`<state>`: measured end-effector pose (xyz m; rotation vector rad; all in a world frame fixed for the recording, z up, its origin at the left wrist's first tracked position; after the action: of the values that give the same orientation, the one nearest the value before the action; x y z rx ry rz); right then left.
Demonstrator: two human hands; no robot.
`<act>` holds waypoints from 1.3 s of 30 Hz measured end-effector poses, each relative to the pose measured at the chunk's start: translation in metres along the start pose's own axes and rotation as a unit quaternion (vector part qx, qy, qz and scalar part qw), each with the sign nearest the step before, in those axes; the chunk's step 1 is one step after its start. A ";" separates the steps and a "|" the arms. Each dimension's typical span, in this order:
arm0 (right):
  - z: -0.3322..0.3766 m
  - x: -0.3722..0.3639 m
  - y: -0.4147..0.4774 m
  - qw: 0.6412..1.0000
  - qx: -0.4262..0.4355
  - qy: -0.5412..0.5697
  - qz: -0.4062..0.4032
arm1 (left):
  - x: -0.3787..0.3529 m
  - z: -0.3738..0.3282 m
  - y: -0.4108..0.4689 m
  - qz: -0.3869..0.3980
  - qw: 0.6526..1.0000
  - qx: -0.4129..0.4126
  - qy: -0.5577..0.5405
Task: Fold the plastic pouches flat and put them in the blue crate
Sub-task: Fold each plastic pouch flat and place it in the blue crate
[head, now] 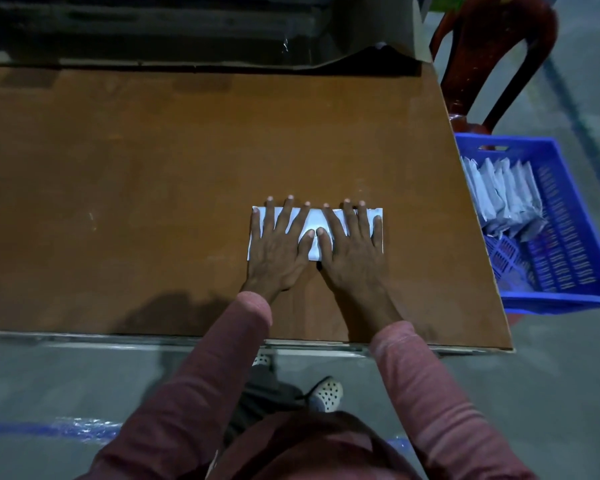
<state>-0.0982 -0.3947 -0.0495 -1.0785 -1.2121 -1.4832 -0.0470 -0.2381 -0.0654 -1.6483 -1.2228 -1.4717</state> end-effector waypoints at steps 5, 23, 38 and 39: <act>-0.001 -0.005 0.002 1.000 -0.009 0.007 0.008 | -0.006 0.002 0.002 0.006 1.000 0.015 -0.018; 0.017 0.038 -0.022 0.988 -0.011 0.060 0.139 | 0.002 -0.001 0.003 0.061 0.997 0.033 -0.033; 0.016 0.027 -0.040 0.974 -0.023 0.168 0.150 | 0.019 -0.018 -0.035 -0.071 0.990 -0.029 -0.117; 0.015 0.028 -0.039 0.975 -0.017 0.156 0.158 | 0.018 -0.021 -0.043 -0.078 0.987 -0.037 -0.139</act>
<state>-0.1405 -0.3791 -0.0280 -0.9654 -0.7591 -1.3657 -0.0951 -0.2357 -0.0491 -1.8926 -1.4933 -1.4273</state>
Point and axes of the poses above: each hand's wrist, its own y-axis towards the middle knuckle, its own x-axis out of the back of the hand, z = x × y, the point moved 2 cm from there along y, towards the middle knuckle, and after that the axes turned 3 degrees about x, right-handed, at the moved point
